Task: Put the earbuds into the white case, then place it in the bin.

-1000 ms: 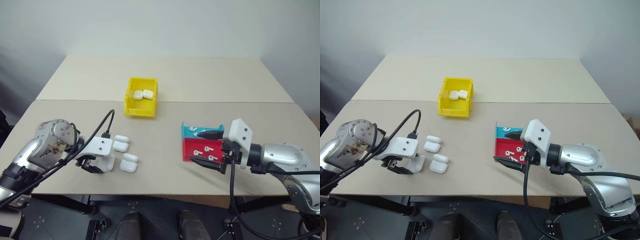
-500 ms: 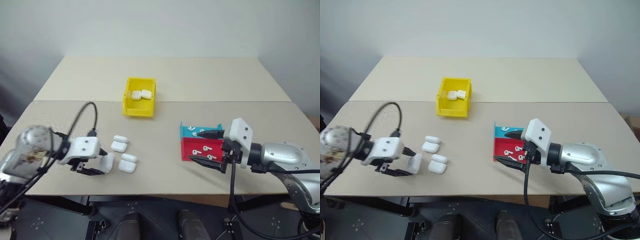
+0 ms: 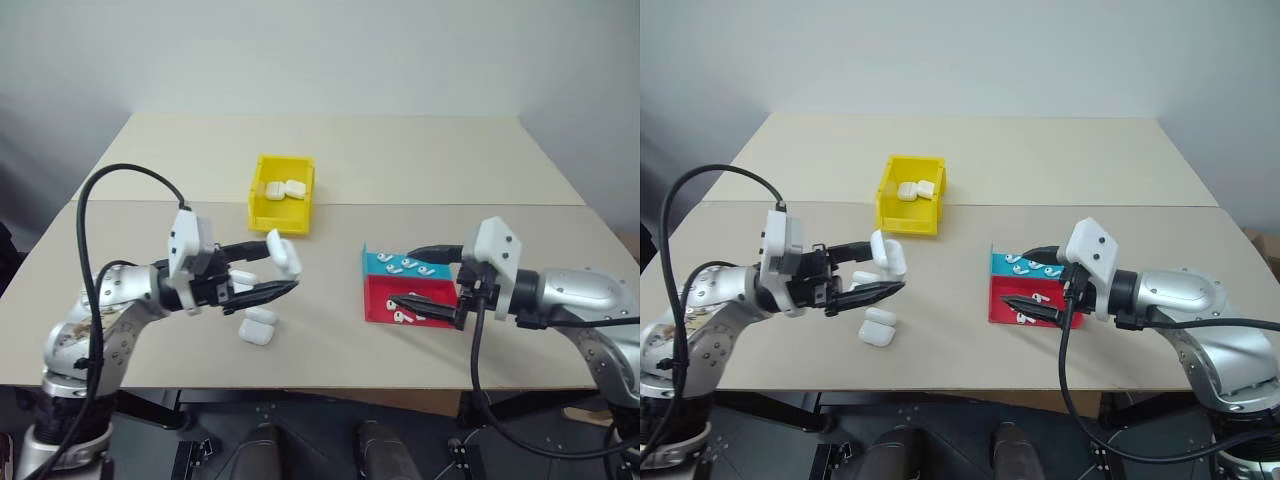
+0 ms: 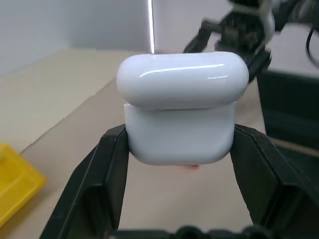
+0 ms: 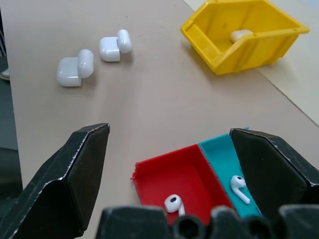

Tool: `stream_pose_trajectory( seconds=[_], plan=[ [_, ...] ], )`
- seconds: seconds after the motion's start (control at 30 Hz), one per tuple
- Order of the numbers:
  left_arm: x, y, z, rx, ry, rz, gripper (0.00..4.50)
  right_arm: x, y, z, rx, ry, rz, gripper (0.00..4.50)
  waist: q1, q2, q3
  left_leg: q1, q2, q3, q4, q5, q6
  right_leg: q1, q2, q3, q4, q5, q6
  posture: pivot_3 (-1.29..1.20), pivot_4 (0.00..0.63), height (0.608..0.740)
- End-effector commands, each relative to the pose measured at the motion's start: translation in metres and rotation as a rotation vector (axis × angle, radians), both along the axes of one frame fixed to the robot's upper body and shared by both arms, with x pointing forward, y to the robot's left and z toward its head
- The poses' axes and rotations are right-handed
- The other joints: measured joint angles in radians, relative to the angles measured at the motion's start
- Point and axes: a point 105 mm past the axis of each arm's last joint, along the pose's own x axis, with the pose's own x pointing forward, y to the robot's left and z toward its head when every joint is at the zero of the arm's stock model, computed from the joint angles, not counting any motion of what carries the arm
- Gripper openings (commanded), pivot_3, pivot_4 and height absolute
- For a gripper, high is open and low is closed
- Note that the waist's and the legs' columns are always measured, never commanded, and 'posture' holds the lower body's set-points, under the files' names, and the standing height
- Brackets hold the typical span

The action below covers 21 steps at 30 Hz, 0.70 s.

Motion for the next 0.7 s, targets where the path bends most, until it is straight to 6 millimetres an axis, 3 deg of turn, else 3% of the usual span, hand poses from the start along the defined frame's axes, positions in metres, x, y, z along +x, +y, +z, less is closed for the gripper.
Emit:
stream_pose_trajectory(
  seconds=[0.03,0.17,0.43,0.53,0.7],
  plan=[
    [-0.014,-0.011,0.014,-0.083,-0.027,-0.113,2.77,0.001,-0.005,0.012,-0.011,-0.007,-0.001,4.50,-0.001,0.000,0.000,0.001,0.000,0.000,0.000,0.000,0.000,0.001,0.000,0.000,0.000,0.000,0.000,0.00,0.150,0.740],
    [-0.022,-0.015,0.013,-0.158,-0.027,-0.201,2.77,0.004,-0.008,0.014,-0.062,0.051,-0.008,4.50,-0.001,0.000,0.000,0.005,0.000,0.000,0.000,0.000,0.000,0.006,0.000,0.000,-0.001,-0.001,-0.002,0.00,0.150,0.740],
    [-0.019,-0.022,0.017,-0.213,-0.071,-0.236,2.77,0.008,-0.010,0.003,-0.238,0.163,-0.005,4.50,0.001,0.000,0.000,0.006,0.000,-0.001,0.000,0.000,0.000,0.007,-0.001,0.000,-0.003,-0.004,-0.006,0.00,0.150,0.740],
    [-0.016,-0.030,0.021,-0.239,-0.093,-0.251,2.77,0.010,-0.010,-0.004,-0.337,0.168,0.019,3.92,0.002,0.000,0.000,0.006,0.000,-0.001,0.000,0.000,0.000,0.007,-0.001,-0.001,-0.003,-0.004,-0.006,0.00,0.150,0.740],
    [-0.017,-0.041,0.022,-0.255,-0.119,-0.285,2.77,0.016,-0.013,-0.015,-0.535,0.160,0.080,2.24,0.000,0.000,0.000,0.005,-0.001,-0.001,0.000,0.000,0.000,0.007,-0.001,-0.001,-0.005,-0.004,-0.006,0.00,0.150,0.740]
  ],
)
